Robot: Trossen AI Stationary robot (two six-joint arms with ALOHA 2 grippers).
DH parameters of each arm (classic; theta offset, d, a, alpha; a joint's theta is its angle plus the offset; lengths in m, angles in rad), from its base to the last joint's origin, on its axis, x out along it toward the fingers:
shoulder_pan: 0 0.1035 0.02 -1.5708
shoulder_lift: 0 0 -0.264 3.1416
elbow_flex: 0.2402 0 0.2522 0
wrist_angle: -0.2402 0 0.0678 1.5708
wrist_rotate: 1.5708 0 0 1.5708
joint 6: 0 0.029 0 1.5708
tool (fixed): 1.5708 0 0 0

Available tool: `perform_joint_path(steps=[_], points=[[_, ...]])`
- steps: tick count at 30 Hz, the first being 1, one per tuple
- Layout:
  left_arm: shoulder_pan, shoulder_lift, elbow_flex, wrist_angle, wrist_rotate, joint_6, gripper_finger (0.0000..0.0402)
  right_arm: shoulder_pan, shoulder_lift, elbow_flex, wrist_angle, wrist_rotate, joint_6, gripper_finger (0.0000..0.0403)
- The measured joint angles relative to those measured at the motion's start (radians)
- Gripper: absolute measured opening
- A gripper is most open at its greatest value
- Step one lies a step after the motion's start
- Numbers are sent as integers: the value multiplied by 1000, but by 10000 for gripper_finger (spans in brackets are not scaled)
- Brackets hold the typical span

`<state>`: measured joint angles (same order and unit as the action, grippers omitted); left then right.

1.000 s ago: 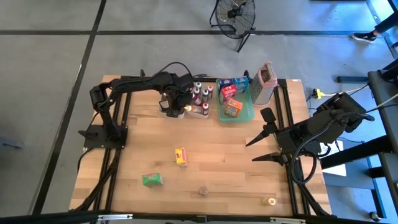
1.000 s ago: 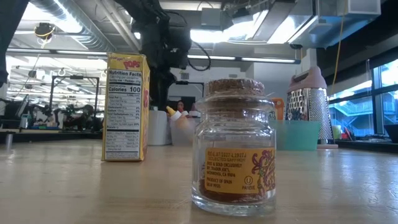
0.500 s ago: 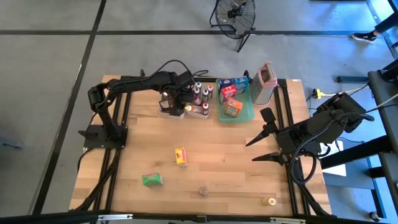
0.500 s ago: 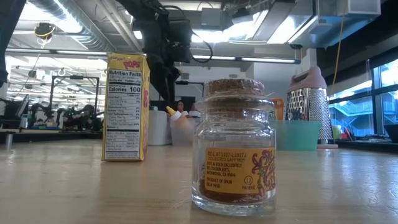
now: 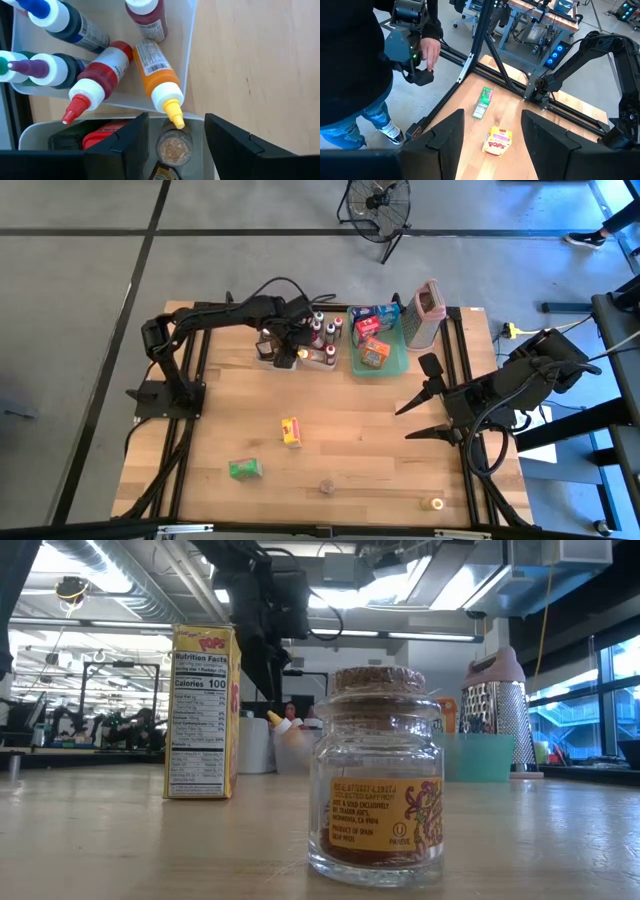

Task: Pick & Place Kitchen Items
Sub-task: Adjust the yellow food coloring bottle in the transparent bin

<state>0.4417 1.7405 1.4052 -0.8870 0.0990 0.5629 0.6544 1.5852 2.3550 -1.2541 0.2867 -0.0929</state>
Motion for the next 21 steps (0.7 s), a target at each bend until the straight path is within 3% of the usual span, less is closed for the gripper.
perform_joint_path(steps=[7,17,21], points=[[31,0,0,-5,122,-1,186,0,0,0,0,-1,5,199],[59,0,-10,-20,132,0,182,0,0,0,0,-2,33,199],[67,-9,-35,-98,137,0,184,0,0,0,-3,-2,33,199]])
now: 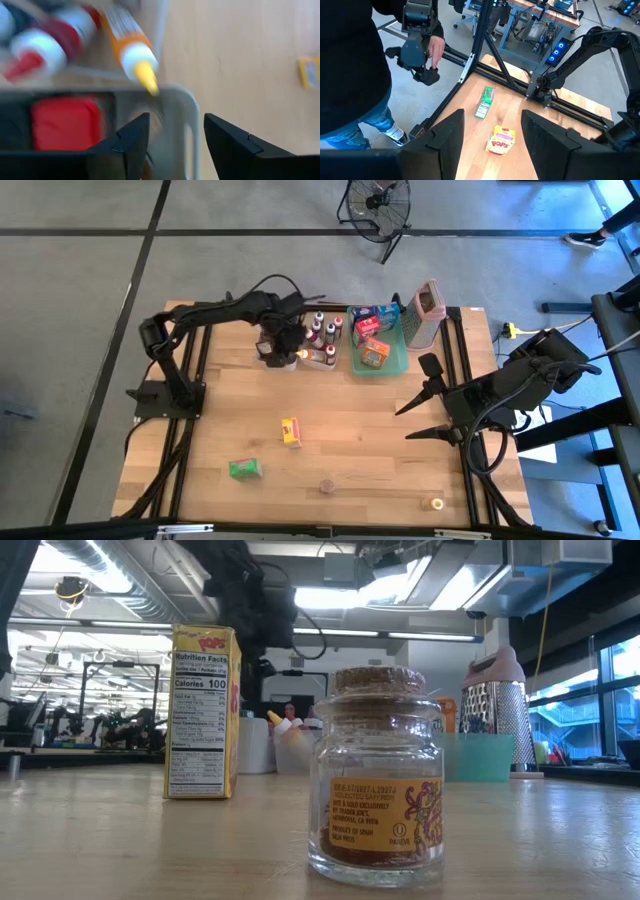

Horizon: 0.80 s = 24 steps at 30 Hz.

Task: Pick & Place Kitchen Items
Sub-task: Adjust the yellow food coloring bottle in the transparent bin

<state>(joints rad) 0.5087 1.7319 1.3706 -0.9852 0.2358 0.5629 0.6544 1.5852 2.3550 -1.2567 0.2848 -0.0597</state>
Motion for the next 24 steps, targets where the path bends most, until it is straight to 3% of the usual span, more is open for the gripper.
perform_joint_path(steps=[5,11,16,20,24], points=[[11,-57,-21,-122,24,9,181,0,0,0,-1,0,0,199],[48,-220,-23,-181,21,9,173,0,0,0,-4,2,-17,200],[71,-346,-23,-122,18,10,173,-1,0,0,-3,2,-45,199],[64,-367,-23,-64,30,1,173,-11,0,0,7,2,-56,199],[69,-364,-69,53,152,-38,172,-24,0,0,12,2,-39,199]])
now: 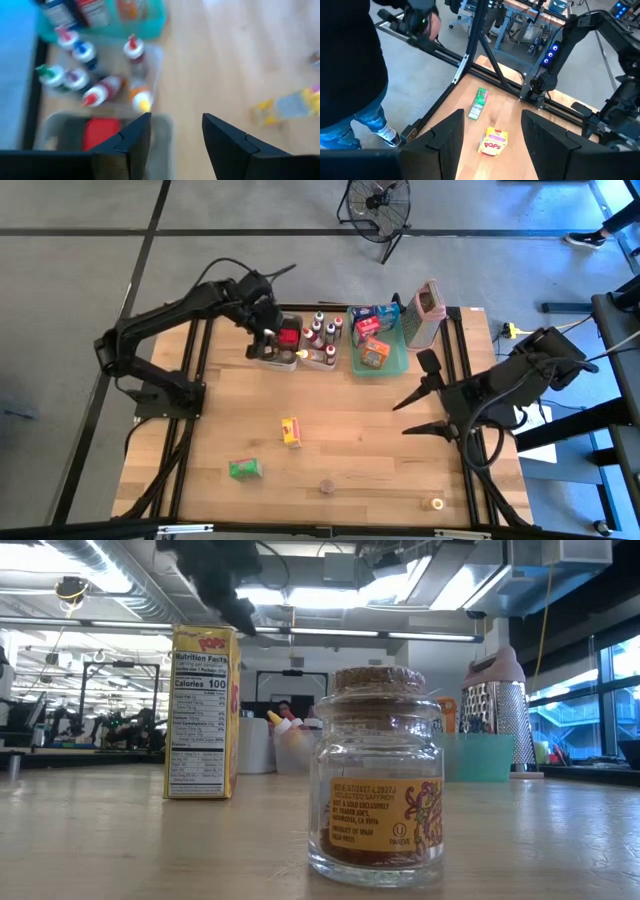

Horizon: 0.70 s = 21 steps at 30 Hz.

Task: Pick & Place Kitchen Items
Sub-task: Adjust the yellow food coloring bottle in the transparent bin

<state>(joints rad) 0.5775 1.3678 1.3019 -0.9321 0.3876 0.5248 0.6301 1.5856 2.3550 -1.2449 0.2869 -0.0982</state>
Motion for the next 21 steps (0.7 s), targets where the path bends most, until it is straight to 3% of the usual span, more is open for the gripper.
perform_joint_path(steps=[2,9,21], points=[[20,0,-53,64,72,-27,170,-3,0,0,0,0,13,199],[84,-2,-214,204,176,-96,163,-4,0,0,0,0,48,199],[57,-3,-379,605,126,-120,159,-32,0,0,33,0,38,199]])
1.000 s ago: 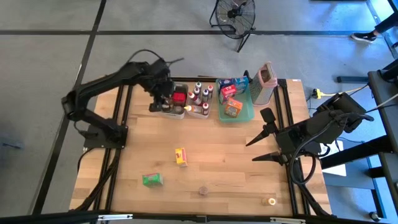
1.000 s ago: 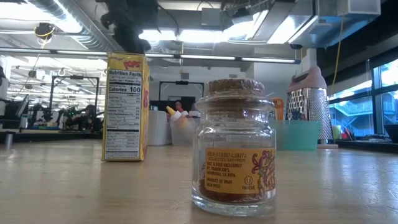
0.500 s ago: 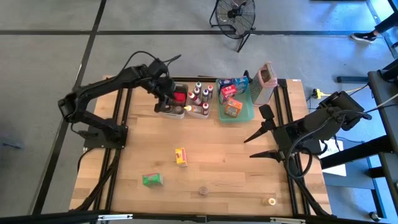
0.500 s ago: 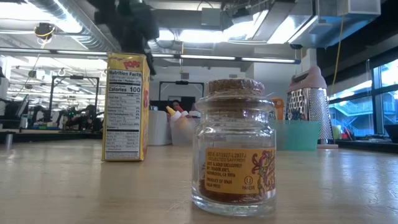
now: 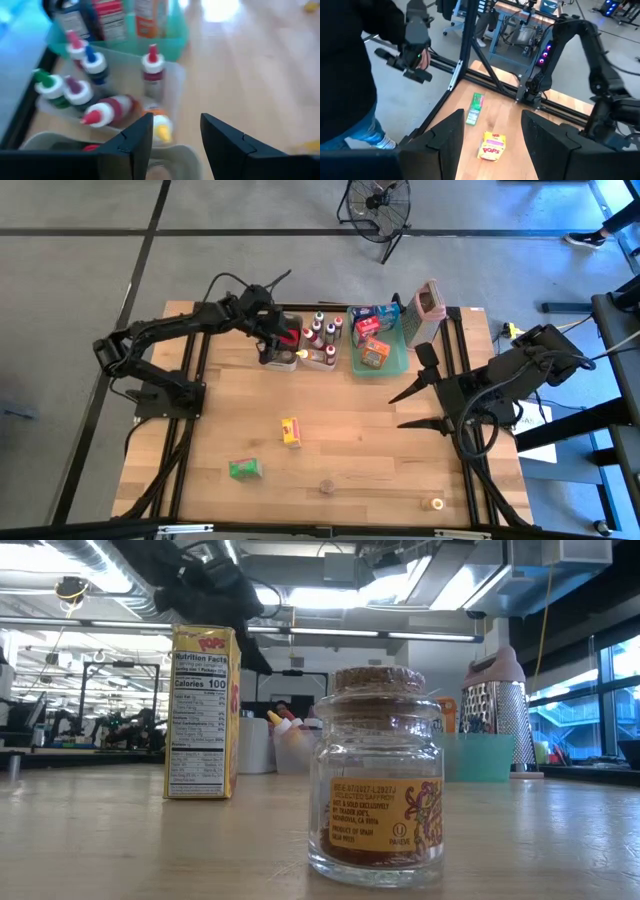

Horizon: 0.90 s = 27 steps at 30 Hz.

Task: Pick & Place Kitchen Items
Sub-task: Adjust the yellow food coloring bottle in the transparent bin

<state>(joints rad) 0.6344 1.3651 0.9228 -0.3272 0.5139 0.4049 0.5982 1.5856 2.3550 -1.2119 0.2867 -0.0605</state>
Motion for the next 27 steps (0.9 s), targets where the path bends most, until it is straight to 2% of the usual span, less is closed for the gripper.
perform_joint_path(steps=[12,15,21,27], points=[[-4,0,-217,357,-42,17,157,-80,0,0,15,0,-3,199],[-11,0,-243,383,-79,47,158,-106,0,0,22,0,-3,199],[-43,0,-259,385,-89,107,157,-152,0,0,22,0,-4,199],[-93,5,-259,413,-176,164,153,-182,0,0,19,-2,-7,199]])
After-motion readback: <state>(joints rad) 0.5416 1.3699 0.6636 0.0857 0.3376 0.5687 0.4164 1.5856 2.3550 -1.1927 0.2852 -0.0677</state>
